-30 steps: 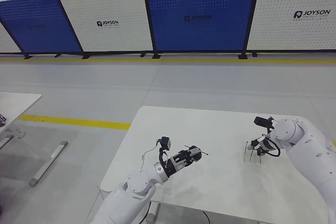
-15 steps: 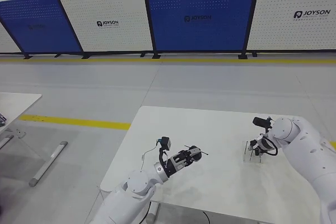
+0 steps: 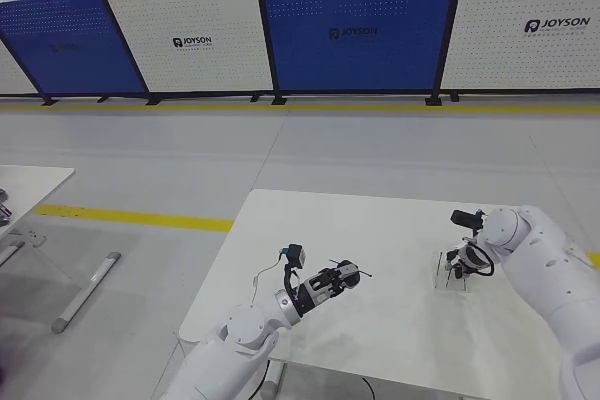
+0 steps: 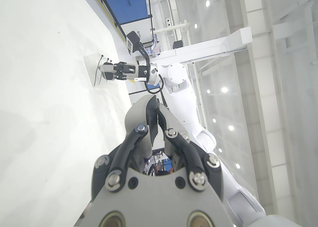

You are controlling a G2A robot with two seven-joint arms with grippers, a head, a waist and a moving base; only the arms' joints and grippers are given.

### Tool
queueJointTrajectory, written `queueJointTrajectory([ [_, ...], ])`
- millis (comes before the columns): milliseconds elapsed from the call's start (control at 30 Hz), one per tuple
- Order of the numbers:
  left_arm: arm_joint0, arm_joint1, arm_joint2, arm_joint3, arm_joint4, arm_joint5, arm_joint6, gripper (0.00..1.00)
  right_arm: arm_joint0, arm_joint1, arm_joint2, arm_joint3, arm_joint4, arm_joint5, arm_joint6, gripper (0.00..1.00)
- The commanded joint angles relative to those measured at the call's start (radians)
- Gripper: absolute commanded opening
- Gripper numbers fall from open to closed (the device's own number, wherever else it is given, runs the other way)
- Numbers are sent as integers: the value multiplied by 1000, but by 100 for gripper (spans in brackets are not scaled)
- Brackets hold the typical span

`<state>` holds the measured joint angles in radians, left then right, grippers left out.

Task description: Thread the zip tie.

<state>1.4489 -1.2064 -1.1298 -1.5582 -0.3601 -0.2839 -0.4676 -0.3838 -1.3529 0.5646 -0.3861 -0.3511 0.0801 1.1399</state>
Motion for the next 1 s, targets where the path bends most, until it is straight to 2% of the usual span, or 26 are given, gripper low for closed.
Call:
queueJointTrajectory([
  [0,0,0,0,0,0,0,0,0,4,-5,-1,11,-2,-2,1,12],
  [67,0,0,0,0,0,0,0,0,8,-12,-1,24,-4,-5,2,0],
  [300,0,0,0,0,0,0,0,0,20,-28,1,57,-14,-22,-4,0],
  [533,0,0,0,0,0,0,0,0,14,-29,9,59,-27,-60,-27,0],
  [767,0,0,0,0,0,0,0,0,-5,-13,28,28,-40,-94,-54,0],
  [967,0,0,0,0,0,0,0,0,-36,19,58,-32,-50,-116,-76,0],
])
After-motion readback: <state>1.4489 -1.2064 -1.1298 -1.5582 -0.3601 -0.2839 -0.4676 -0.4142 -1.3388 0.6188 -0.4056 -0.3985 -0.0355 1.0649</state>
